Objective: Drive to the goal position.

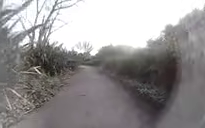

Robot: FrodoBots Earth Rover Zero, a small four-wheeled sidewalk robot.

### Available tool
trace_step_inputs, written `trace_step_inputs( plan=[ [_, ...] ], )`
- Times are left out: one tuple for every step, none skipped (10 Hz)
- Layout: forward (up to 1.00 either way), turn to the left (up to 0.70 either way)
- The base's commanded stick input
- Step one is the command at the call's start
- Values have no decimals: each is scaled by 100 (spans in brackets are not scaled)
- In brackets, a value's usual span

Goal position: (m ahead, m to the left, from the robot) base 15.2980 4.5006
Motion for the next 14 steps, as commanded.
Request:
trace_step_inputs(
  plan=[
    [70, 0],
    [70, 0],
    [70, 0],
    [70, 0],
    [70, 0],
    [70, 0],
    [70, 0],
    [70, 0],
    [70, 0],
    [70, 0],
    [70, 0],
    [70, 0],
    [70, 0],
    [70, 0]
  ],
)
